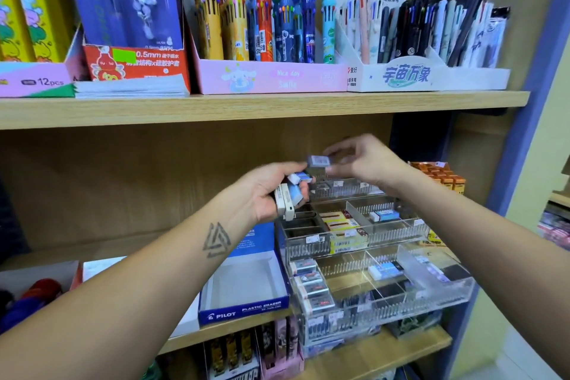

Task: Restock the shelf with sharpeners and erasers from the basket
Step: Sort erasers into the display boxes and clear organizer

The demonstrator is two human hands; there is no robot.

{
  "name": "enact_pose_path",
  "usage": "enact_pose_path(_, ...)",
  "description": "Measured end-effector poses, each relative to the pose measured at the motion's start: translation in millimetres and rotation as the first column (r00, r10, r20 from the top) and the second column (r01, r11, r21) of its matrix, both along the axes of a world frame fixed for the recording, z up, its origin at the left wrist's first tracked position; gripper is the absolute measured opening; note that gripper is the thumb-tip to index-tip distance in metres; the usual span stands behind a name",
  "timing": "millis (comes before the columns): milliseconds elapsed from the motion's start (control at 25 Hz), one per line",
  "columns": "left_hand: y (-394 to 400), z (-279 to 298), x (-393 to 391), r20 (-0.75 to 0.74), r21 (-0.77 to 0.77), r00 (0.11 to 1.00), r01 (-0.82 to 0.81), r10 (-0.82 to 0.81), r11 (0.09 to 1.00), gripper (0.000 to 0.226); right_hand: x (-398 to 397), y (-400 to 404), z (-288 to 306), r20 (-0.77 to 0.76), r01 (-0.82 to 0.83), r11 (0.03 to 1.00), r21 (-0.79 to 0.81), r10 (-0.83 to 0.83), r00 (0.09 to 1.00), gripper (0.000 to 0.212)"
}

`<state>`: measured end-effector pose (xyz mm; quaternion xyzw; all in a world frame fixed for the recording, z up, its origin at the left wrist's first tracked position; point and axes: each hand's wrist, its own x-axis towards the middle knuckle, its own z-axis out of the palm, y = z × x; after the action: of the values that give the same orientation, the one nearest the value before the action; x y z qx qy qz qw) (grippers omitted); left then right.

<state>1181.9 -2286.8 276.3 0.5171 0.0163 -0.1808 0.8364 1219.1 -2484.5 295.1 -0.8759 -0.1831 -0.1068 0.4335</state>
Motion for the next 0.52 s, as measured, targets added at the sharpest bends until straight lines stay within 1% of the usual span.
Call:
enact_pose_path(40, -0.2, 3.2, 2.8, -0.015, -0.021, 0.999, -0.033, 0.032, 0.999, 0.015, 12.9, -4.7, 1.8, 0.015, 0.078, 0.997, -0.026, -0.078, 0.997, 0.033)
enact_pose_path(80, -0.1, 4.9, 5.3, -0.025, -0.035, 0.998, -0.064, 0.063, 0.997, 0.014, 27.6, -9.8, 2.8, 0.045, 0.170, 0.979, -0.109, -0.166, 0.985, 0.033)
enact_pose_path(120, 0.7, 5.4, 7.8, -0.027, -0.042, 0.996, -0.088, 0.087, 0.995, 0.013, 42.2, -13.5, 3.6, 0.090, 0.254, 0.937, -0.239, -0.239, 0.967, 0.033)
enact_pose_path(160, 1.6, 4.7, 9.9, -0.027, -0.041, 0.994, -0.104, 0.103, 0.994, 0.013, 54.6, -15.3, 2.9, 0.130, 0.305, 0.878, -0.370, -0.276, 0.952, 0.032)
enact_pose_path(200, 2.8, 3.3, 12.3, -0.025, -0.034, 0.993, -0.112, 0.111, 0.993, 0.013, 64.4, -13.4, 1.5, 0.148, 0.319, 0.827, -0.464, -0.282, 0.948, 0.030)
enact_pose_path(240, 3.6, 2.3, 14.5, -0.021, -0.023, 0.993, -0.118, 0.118, 0.993, 0.012, 72.8, -9.3, -0.4, 0.148, 0.308, 0.795, -0.522, -0.271, 0.951, 0.027)
enact_pose_path(360, 5.8, -1.2, 22.1, 0.013, 0.020, 0.991, -0.134, 0.133, 0.991, 0.016, 101.4, 4.9, -10.8, 0.146, 0.269, 0.710, -0.651, -0.230, 0.962, 0.022)
enact_pose_path(440, 7.4, -3.4, 25.3, 0.043, 0.051, 0.989, -0.145, 0.143, 0.988, 0.015, 117.1, 13.8, -20.6, 0.136, 0.255, 0.667, -0.700, -0.226, 0.965, 0.022)
enact_pose_path(520, 9.7, -5.6, 28.7, 0.068, 0.071, 0.985, -0.166, 0.161, 0.984, 0.009, 122.5, 22.7, -26.3, 0.133, 0.262, 0.675, -0.690, -0.237, 0.962, 0.023)
